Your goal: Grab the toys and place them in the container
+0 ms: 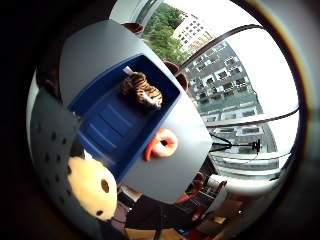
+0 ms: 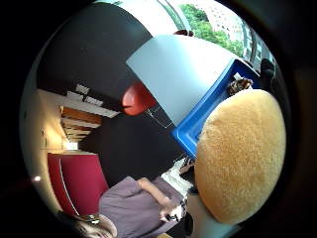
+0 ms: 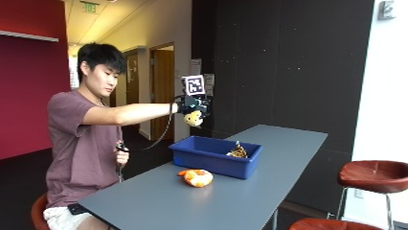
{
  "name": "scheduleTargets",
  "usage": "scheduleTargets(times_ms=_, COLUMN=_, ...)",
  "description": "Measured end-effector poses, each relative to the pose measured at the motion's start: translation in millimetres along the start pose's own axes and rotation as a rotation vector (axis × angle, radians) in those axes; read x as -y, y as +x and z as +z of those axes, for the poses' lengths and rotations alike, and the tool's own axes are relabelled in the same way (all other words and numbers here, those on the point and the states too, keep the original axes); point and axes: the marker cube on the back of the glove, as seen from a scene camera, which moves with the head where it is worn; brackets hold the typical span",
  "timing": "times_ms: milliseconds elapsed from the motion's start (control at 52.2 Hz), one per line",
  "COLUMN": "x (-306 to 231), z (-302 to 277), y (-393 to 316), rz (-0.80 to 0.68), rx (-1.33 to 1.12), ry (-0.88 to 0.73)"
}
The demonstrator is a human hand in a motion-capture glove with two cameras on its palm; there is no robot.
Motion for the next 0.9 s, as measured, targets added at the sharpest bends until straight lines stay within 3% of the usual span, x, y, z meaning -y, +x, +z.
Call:
scheduleTargets(times_ms=153, x=18.6, z=26.2, y=-21.4, rz=0.053, rx=-0.019, ry=-0.079)
scheduleTargets(times_ms=268, x=12.9, z=44.2, y=-13.4, rz=0.177, rx=0.027, ry=-0.43)
scheduleTargets(times_ms=307, x=9.3, z=43.9, y=-7.5, rz=0.196, rx=0.063, ry=-0.481)
scheduleTargets(times_ms=403, x=7.1, z=34.2, y=15.0, rz=0.364, rx=0.01, ry=-0.431)
scheduleTargets(times_ms=633, x=-39.5, z=-11.9, y=83.7, rz=0.107, rx=0.108, ry=-0.351)
scheduleTargets(times_ms=690, x=-51.9, z=-17.0, y=105.8, rz=0.159, rx=0.088, ry=-0.345)
scheduleTargets(times_ms=786, x=-70.7, z=-16.5, y=145.8, rz=0.392, rx=0.015, ry=-0.362)
scheduleTargets(times_ms=901, x=-97.2, z=-3.9, y=174.2, rz=0.283, rx=-0.005, ry=-0.365)
